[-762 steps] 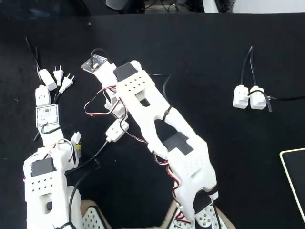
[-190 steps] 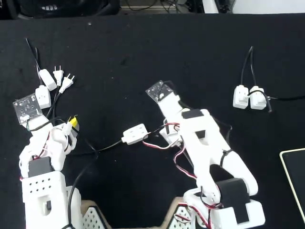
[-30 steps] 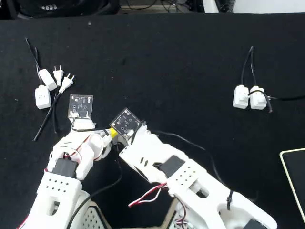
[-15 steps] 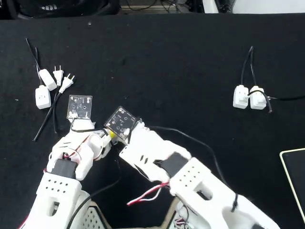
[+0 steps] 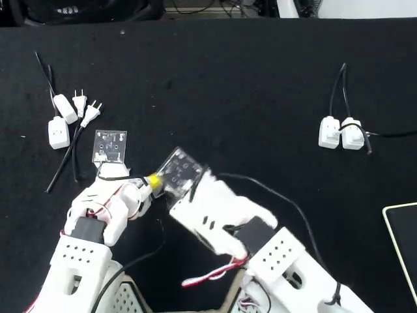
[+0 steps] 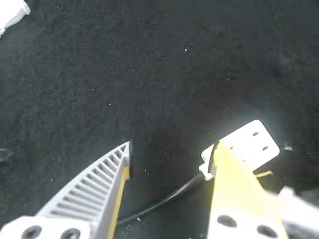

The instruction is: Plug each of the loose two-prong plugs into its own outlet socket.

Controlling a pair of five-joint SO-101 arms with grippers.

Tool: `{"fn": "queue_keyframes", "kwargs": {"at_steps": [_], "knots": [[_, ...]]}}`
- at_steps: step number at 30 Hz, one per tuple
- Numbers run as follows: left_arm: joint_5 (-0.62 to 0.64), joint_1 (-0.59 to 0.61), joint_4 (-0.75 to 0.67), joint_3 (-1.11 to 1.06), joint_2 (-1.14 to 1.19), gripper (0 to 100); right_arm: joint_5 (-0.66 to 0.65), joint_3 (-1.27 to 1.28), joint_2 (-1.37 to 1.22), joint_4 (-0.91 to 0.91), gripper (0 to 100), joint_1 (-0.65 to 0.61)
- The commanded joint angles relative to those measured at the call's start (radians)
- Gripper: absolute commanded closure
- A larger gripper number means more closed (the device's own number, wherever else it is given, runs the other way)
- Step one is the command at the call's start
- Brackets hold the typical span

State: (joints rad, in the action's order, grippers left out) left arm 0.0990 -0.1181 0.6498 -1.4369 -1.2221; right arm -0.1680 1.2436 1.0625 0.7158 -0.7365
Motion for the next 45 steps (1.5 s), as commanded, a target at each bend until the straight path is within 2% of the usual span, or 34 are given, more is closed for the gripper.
{"fn": "queue_keyframes", "kwargs": {"at_steps": [1, 8, 15, 18, 27, 39, 45], "knots": [[-0.008, 0.051, -0.012, 0.016, -0.009, 73, -0.006, -0.018, 0.038, 0.040, 98.8, 0.120], [-0.006, 0.170, -0.011, 0.015, -0.009, 73, 0.000, -0.239, -0.102, 0.252, 98.8, 0.155], [-0.008, 0.189, 0.049, 0.030, -0.009, 73, 0.003, -0.720, -0.588, 0.557, 98.8, 0.161], [-0.008, 0.188, 0.049, 0.027, -0.009, 73, 0.003, -0.891, -0.776, 0.635, 98.8, 0.175], [-0.002, 0.188, 0.049, 0.024, -0.009, 73, 0.003, -1.201, -1.116, 0.801, 98.8, 0.276], [-0.003, 0.188, 0.044, 0.025, -0.009, 73, 0.044, -1.526, -1.382, 1.007, 98.8, 0.275], [-0.005, 0.188, 0.046, 0.025, -0.009, 73, 0.044, -1.633, -1.497, 1.022, 98.8, 0.275]]}}
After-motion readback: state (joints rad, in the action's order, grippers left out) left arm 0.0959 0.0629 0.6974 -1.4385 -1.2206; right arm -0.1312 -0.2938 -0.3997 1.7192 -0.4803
